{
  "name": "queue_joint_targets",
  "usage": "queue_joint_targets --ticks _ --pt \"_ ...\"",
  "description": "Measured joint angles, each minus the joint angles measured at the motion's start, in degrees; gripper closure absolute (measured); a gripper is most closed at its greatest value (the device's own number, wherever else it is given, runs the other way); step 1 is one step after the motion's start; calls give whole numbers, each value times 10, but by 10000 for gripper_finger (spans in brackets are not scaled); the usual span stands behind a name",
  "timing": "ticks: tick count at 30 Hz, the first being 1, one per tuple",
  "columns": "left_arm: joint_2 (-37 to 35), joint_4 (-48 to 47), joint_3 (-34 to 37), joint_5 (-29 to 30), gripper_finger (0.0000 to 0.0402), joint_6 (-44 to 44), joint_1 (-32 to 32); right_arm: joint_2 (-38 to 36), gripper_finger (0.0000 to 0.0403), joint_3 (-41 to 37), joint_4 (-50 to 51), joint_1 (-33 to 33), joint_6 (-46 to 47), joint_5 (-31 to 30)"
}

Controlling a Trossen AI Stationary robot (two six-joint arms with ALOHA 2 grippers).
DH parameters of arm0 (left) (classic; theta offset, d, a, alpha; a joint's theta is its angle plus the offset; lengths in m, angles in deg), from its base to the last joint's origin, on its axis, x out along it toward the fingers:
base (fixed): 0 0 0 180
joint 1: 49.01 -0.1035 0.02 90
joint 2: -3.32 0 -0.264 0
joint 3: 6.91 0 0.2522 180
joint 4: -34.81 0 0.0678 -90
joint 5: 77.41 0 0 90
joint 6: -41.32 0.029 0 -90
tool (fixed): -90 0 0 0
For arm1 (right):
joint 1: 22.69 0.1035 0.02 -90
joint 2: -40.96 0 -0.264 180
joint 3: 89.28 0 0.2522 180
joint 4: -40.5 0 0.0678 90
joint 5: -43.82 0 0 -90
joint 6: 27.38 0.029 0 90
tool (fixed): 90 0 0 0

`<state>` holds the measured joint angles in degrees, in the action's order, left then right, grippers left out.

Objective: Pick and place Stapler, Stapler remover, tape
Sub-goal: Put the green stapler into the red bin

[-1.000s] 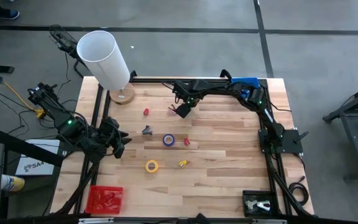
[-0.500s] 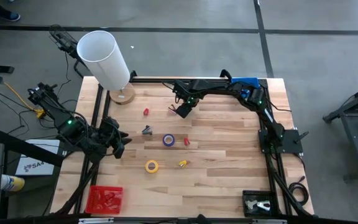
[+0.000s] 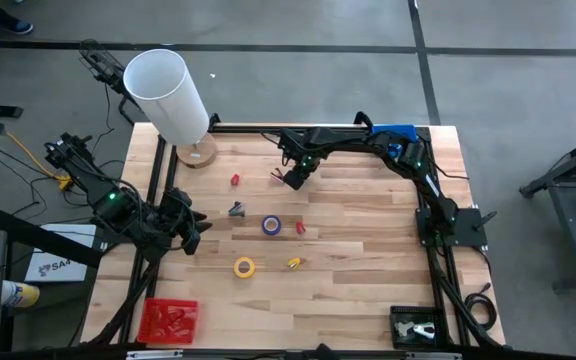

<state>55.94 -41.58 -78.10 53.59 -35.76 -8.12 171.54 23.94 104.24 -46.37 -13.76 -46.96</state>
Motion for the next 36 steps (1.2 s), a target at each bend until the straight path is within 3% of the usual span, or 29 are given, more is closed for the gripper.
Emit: queue_joint_targets --ticks 16,22,36 --pt "0 5 0 0 252 1 0 -14 342 -2 27 1 -143 50" --pt "0 15 0 5 252 1 0 -42 344 -3 43 5 -163 123" --pt "0 52 0 84 252 35 0 -135 344 -2 30 59 -188 163"
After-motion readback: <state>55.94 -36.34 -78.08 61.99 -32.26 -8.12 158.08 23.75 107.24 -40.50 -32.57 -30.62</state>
